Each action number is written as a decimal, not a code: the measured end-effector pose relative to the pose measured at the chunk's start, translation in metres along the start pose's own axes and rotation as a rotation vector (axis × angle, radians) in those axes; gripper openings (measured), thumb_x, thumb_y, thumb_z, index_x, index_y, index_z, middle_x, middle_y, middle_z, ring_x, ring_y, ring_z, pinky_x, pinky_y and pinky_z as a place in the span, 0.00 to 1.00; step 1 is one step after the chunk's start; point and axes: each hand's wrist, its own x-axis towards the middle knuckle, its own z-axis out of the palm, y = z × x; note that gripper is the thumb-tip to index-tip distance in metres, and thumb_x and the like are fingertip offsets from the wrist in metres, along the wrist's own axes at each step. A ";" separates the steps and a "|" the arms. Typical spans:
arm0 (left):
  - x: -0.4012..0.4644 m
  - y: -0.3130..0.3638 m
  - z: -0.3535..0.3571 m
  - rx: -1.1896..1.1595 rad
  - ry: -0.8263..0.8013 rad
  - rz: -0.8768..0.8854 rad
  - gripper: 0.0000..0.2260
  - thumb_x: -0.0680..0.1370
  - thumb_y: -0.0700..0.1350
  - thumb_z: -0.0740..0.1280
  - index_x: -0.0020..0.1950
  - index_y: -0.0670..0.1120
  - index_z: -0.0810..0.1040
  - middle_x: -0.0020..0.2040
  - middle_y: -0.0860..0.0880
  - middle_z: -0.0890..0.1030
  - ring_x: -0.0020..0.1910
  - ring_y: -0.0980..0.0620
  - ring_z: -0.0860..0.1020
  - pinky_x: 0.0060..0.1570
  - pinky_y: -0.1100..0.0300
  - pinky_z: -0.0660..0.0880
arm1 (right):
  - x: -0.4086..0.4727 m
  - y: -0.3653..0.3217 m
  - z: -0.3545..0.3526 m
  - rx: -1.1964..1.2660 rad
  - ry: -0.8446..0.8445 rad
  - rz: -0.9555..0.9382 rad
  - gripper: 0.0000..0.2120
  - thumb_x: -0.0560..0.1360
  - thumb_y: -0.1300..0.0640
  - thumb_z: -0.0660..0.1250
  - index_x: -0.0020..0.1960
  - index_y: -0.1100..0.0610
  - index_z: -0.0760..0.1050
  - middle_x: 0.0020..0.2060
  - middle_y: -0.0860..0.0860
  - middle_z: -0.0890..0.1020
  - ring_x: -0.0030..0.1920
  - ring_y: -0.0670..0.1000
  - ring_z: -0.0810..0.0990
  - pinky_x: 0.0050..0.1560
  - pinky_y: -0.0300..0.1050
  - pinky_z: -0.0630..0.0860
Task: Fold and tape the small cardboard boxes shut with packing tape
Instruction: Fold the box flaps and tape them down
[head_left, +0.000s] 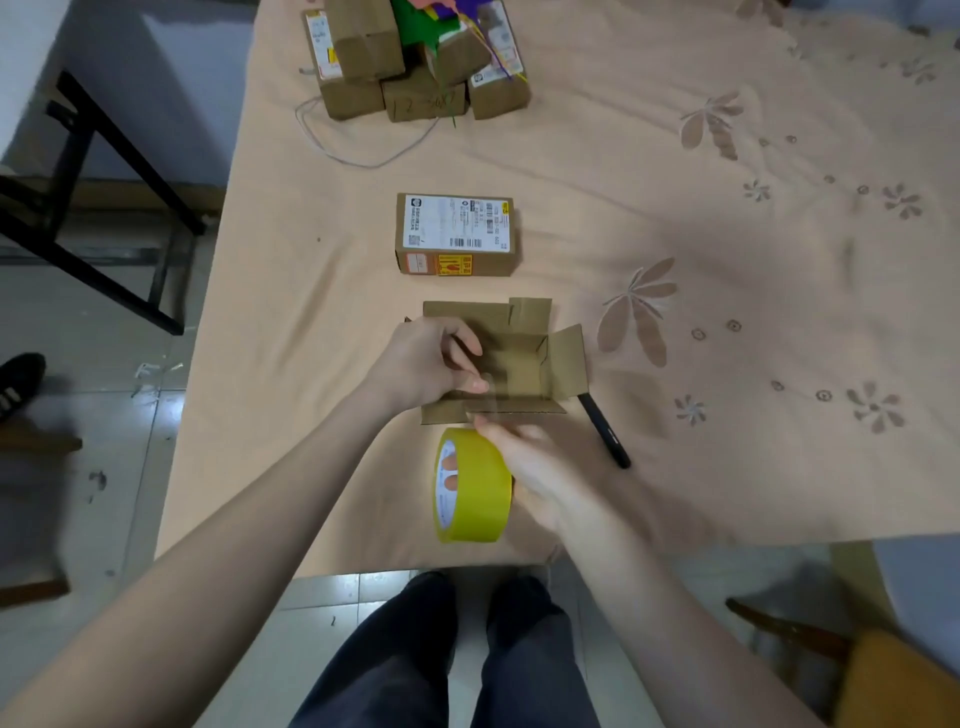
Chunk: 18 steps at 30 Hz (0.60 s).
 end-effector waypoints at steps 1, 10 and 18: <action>0.002 -0.002 0.001 0.002 -0.008 -0.002 0.13 0.65 0.41 0.79 0.43 0.48 0.77 0.32 0.58 0.81 0.32 0.69 0.75 0.40 0.77 0.69 | 0.000 -0.001 0.000 0.004 -0.009 0.004 0.13 0.79 0.55 0.64 0.60 0.60 0.75 0.30 0.49 0.84 0.27 0.48 0.82 0.23 0.35 0.74; 0.006 -0.013 0.002 0.027 -0.025 -0.015 0.13 0.66 0.39 0.78 0.43 0.47 0.77 0.32 0.58 0.82 0.32 0.68 0.77 0.42 0.74 0.72 | 0.006 -0.002 0.007 0.016 -0.042 0.031 0.07 0.80 0.56 0.62 0.49 0.60 0.75 0.24 0.49 0.81 0.23 0.47 0.80 0.21 0.34 0.72; 0.007 -0.024 0.010 0.130 -0.054 -0.022 0.17 0.67 0.40 0.77 0.52 0.47 0.76 0.37 0.55 0.83 0.41 0.57 0.79 0.52 0.56 0.75 | 0.013 0.005 0.008 0.029 -0.026 0.001 0.06 0.80 0.58 0.61 0.56 0.57 0.74 0.24 0.46 0.82 0.23 0.44 0.80 0.22 0.32 0.72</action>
